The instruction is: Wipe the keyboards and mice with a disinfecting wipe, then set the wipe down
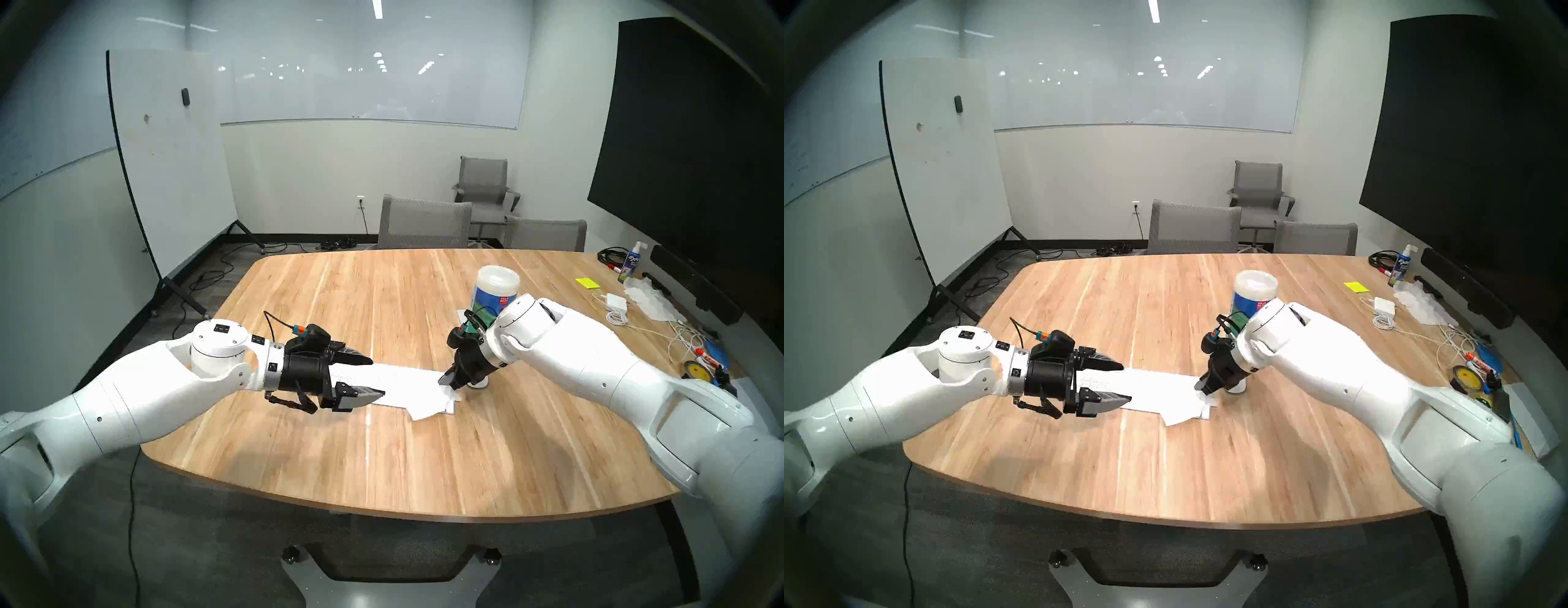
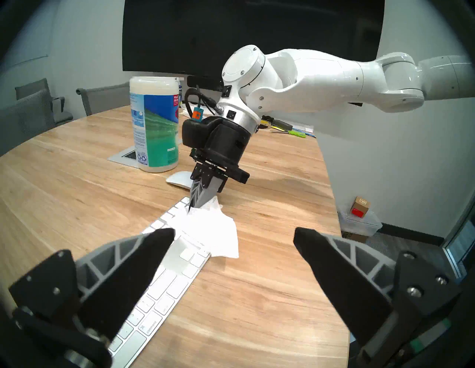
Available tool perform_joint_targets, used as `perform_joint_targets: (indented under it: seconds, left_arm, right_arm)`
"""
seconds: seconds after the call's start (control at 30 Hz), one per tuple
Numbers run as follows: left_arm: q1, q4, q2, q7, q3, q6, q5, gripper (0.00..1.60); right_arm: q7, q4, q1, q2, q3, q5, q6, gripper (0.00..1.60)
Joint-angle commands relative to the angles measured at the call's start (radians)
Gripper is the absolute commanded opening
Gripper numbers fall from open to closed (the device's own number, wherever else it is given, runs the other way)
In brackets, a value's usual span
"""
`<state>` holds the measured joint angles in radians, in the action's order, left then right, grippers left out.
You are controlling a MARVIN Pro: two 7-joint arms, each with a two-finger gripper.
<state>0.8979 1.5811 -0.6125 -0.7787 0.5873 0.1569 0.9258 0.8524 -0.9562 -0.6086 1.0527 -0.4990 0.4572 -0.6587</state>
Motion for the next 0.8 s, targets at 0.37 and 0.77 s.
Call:
perform_joint_targets:
  seconds: [0.37, 0.77]
  left_arm:
    - [-0.013, 0.012, 0.0, -0.001, 0.012, -0.002, 0.004, 1.6]
    - [-0.013, 0.013, 0.0, -0.001, 0.012, -0.002, 0.005, 1.6]
  right_arm:
    - [0.113, 0.113, 0.086, -0.045, 0.006, -0.056, 0.109, 0.0]
    - [0.242, -0.062, 0.042, -0.173, 0.01, -0.063, 0.128, 0.0]
